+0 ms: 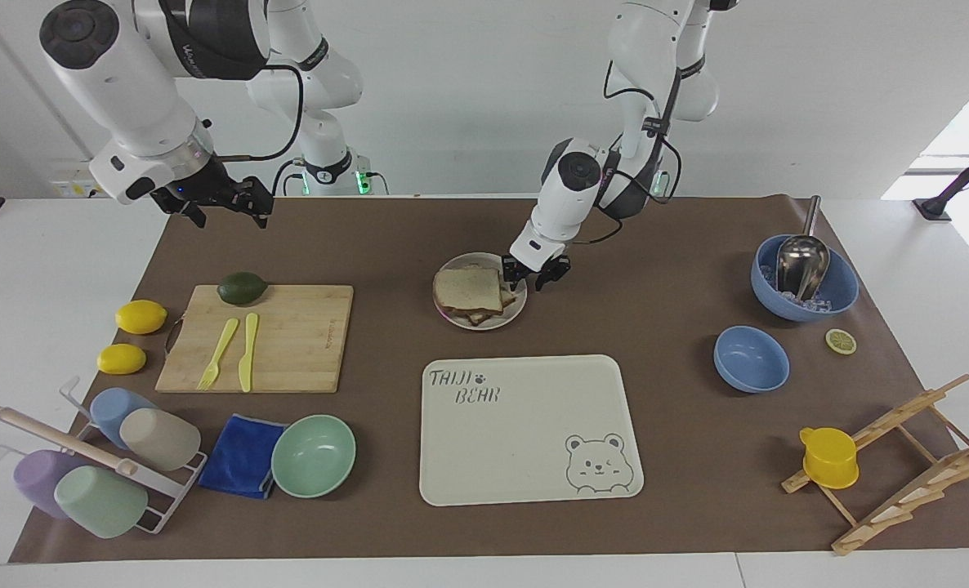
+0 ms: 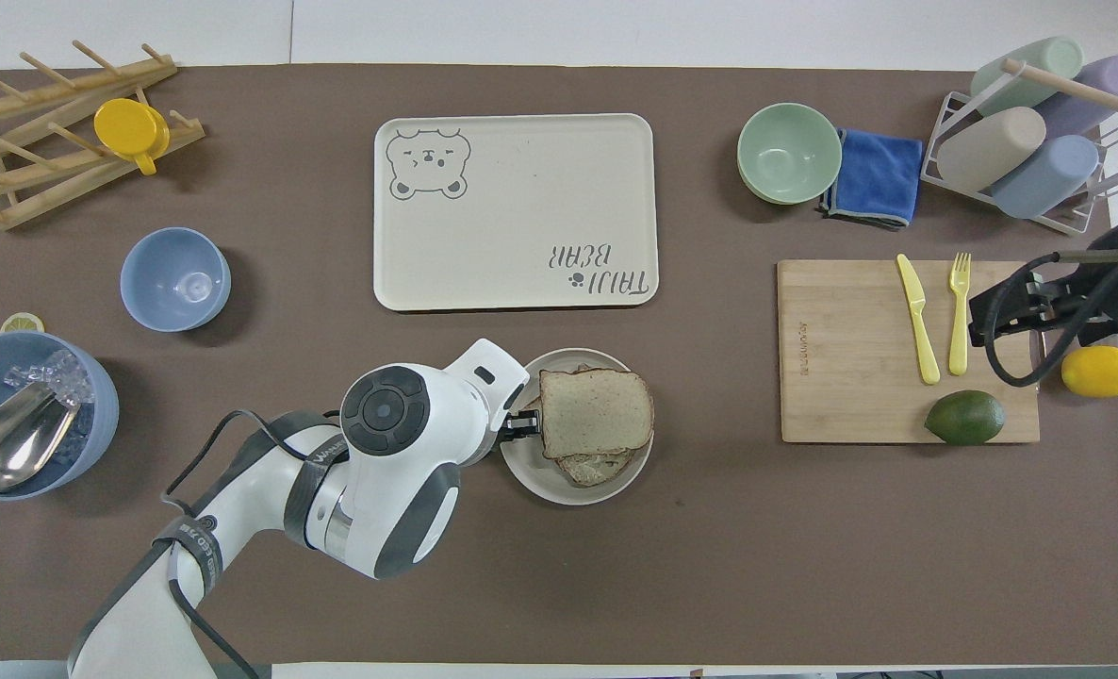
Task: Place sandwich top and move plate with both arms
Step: 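Grip the white plate rim with the left gripper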
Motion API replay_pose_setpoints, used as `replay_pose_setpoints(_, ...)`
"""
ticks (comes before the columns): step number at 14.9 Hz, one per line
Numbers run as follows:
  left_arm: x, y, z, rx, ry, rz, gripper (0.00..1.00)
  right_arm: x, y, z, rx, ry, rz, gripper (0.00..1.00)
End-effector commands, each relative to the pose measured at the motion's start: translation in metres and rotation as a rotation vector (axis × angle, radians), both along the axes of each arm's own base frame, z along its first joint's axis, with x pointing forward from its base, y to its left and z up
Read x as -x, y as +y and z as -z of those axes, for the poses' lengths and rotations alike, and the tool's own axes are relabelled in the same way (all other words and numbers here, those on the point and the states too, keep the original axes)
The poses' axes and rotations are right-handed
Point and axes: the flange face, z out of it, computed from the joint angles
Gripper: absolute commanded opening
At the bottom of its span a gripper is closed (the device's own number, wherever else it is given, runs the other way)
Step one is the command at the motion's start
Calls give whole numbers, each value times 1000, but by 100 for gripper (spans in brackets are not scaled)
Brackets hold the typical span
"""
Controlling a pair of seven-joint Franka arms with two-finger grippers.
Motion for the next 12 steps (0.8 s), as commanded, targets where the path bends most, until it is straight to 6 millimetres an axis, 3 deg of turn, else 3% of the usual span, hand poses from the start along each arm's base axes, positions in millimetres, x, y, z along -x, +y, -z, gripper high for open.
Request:
replay_pose_setpoints(1,3,1,7,7,-3,-21,47,3,-1,-3,-27,-15,-11,100)
replay_pose_setpoints(7,1,1,6,14,-2,-26,25,4,-7,-3,-27,-14,0,100)
replay_pose_setpoints(12,-2,4,7,13,-3,-25,0,4,-6,-3,-27,-14,-2,100)
